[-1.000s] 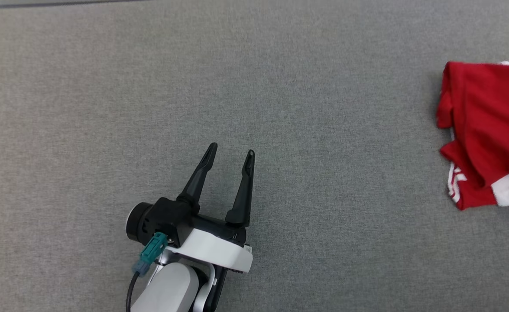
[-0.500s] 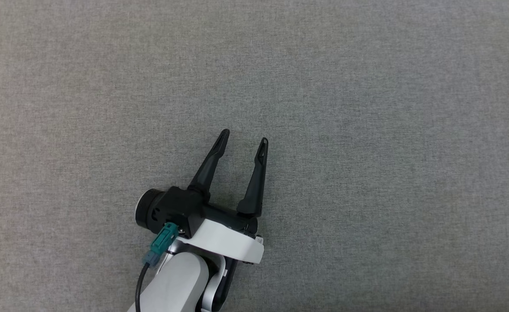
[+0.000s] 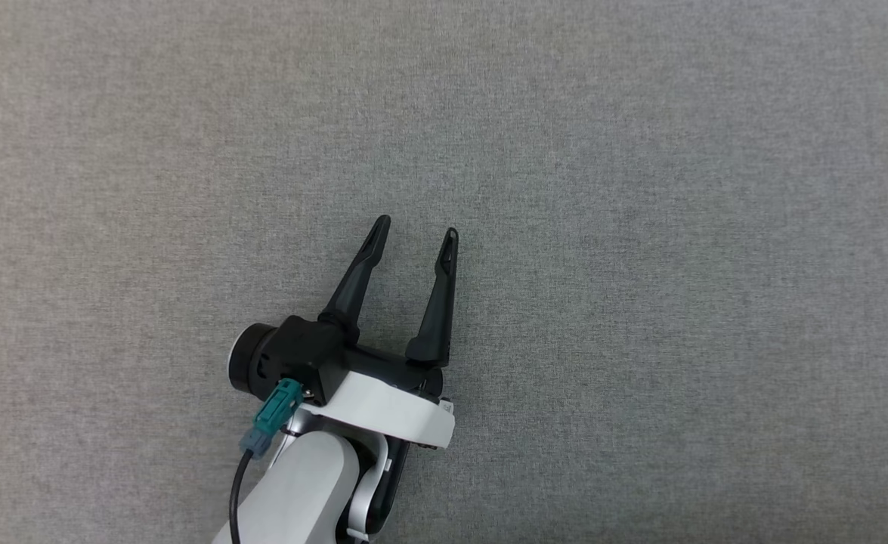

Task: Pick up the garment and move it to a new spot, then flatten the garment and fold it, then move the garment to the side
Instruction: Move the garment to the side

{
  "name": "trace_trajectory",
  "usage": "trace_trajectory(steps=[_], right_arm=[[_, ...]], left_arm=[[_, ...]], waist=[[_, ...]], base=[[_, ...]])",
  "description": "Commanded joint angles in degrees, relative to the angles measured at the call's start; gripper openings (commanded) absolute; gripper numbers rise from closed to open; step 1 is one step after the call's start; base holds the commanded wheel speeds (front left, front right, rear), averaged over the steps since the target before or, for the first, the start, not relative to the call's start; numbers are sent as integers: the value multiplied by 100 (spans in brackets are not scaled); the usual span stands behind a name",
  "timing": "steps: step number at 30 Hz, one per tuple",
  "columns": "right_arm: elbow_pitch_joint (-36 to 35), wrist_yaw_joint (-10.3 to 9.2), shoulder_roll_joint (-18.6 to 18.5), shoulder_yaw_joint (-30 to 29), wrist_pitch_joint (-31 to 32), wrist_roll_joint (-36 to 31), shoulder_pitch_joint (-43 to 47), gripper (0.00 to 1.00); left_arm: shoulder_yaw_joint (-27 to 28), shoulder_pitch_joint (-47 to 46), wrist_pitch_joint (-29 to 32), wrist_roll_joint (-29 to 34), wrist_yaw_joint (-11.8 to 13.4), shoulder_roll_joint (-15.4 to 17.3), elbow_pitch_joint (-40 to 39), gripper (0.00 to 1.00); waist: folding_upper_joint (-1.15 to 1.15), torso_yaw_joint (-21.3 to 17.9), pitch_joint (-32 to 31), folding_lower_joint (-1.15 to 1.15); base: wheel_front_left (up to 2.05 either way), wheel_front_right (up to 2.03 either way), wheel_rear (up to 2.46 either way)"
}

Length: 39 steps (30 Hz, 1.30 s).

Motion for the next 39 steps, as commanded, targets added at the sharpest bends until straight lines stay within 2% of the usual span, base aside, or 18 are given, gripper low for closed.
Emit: trace_trajectory(steps=[1, 11, 17, 19, 22, 24, 26, 29, 32, 35, 39], right_arm=[[79, -1, 33, 13, -24, -81, -44, 100], [411, -1, 283, 32, -51, -577, -402, 100], [-125, -1, 593, -177, -162, -437, -518, 100], [-677, -1, 667, -660, -166, -196, -511, 100], [-1345, -1, 669, -1371, -160, -440, -96, 100], [-1730, -1, 872, -2047, -162, -594, 277, 100], [-2067, -1, 1138, -2975, -163, -791, 755, 100], [-2758, -1, 1694, -4400, -156, -1391, 1836, 100], [-3598, -1, 2499, -5724, -155, -2205, 2995, 100], [-4428, 0, 3317, -6522, -154, -2932, 4008, 100], [-5142, 0, 4091, -6891, -153, -3498, 4880, 100]], left_arm=[[53, 63, -17, -9, -16, 23, 14, 100], [200, 244, -17, -105, -133, 24, 36, 100], [408, 505, -17, -101, -263, 22, 83, 100], [536, 616, -17, -111, -296, 25, 78, 100], [719, 791, -17, -42, -392, 18, 95, 100], [866, 905, -18, 10, -446, 22, 102, 100], [1027, 1030, -18, 64, -503, 25, 105, 100], [1279, 1200, -17, 105, -579, 25, 76, 100], [1480, 1390, -17, 154, -676, 20, 78, 100], [1660, 1568, -17, 189, -756, 27, 103, 100], [1872, 1749, -17, 223, -841, 22, 30, 100]], waist=[[0, 3, -92, 0], [0, -55, -660, 0], [0, -63, -1243, 0], [0, -68, -1460, 0], [0, -80, -1803, 0], [0, -94, -2018, 0], [0, -107, -2235, 0], [0, -128, -2504, 0], [0, -121, -2741, 0], [0, -121, -2930, 0], [0, -118, -3077, 0]], base=[[0, 0, 0], [0, 0, 0], [0, 0, 0], [0, 0, 0], [0, 0, 0], [0, 0, 0], [0, 0, 0], [0, 0, 0], [0, 0, 0], [0, 0, 0], [0, 0, 0]])
